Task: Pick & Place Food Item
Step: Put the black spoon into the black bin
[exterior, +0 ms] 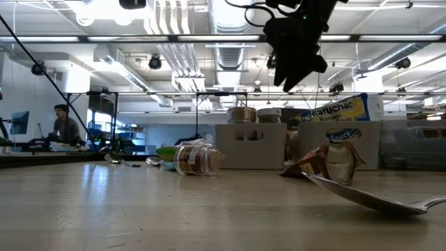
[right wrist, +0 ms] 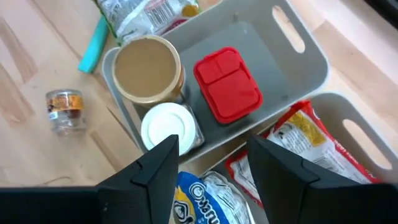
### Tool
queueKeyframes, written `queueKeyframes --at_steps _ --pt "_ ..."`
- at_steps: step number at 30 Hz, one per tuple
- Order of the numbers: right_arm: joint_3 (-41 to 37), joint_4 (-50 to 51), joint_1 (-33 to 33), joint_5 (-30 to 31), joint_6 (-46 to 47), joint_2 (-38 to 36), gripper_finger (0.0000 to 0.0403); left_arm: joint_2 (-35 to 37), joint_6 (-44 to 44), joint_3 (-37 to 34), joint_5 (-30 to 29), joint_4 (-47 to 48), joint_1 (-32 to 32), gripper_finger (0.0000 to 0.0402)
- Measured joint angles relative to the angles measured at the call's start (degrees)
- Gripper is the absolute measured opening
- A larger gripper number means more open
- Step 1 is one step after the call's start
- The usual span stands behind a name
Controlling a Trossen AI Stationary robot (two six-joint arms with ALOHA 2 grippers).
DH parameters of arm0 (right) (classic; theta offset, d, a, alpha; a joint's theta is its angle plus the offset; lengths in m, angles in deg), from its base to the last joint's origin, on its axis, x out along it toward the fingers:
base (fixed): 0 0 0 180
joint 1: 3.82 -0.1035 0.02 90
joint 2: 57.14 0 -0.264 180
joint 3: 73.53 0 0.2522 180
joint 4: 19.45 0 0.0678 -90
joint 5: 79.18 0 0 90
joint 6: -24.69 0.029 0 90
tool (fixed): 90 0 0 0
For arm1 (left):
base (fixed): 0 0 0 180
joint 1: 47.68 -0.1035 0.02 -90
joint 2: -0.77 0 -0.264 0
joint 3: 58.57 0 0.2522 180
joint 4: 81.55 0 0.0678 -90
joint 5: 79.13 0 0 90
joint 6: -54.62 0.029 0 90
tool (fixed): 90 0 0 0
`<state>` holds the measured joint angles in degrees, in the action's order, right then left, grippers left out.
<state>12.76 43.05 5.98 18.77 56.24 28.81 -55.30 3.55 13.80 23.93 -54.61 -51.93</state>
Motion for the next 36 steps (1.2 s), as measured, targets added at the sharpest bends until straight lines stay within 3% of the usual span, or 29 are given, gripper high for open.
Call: queueKeyframes --at_steps 12,21,26,31,36 --pt "4.06 6.92 -0.73 1.16 -1.20 -2.44 0.0187 0.00 -4.58 0.00 -0.35 11.36 -0.02 0.0252" --pt "3.09 7.34 -7.82 -2.42 -3.65 -8.05 0.0187 0.00 -2.94 -0.02 -3.71 25.45 -0.66 0.0248" --pt "2.87 7.71 -12.25 -2.22 -3.28 -9.13 0.0187 -0.02 -3.49 -0.02 -8.73 35.21 -1.72 0.0224" --pt "2.82 7.71 -14.15 -1.90 -1.66 -9.06 0.0187 -0.02 -7.93 -0.04 -15.88 44.71 -5.80 0.0182" --pt "2.68 7.08 -14.30 -1.77 -1.51 -8.13 0.0187 -1.51 -5.42 -0.55 -14.50 45.19 -15.07 0.0149"
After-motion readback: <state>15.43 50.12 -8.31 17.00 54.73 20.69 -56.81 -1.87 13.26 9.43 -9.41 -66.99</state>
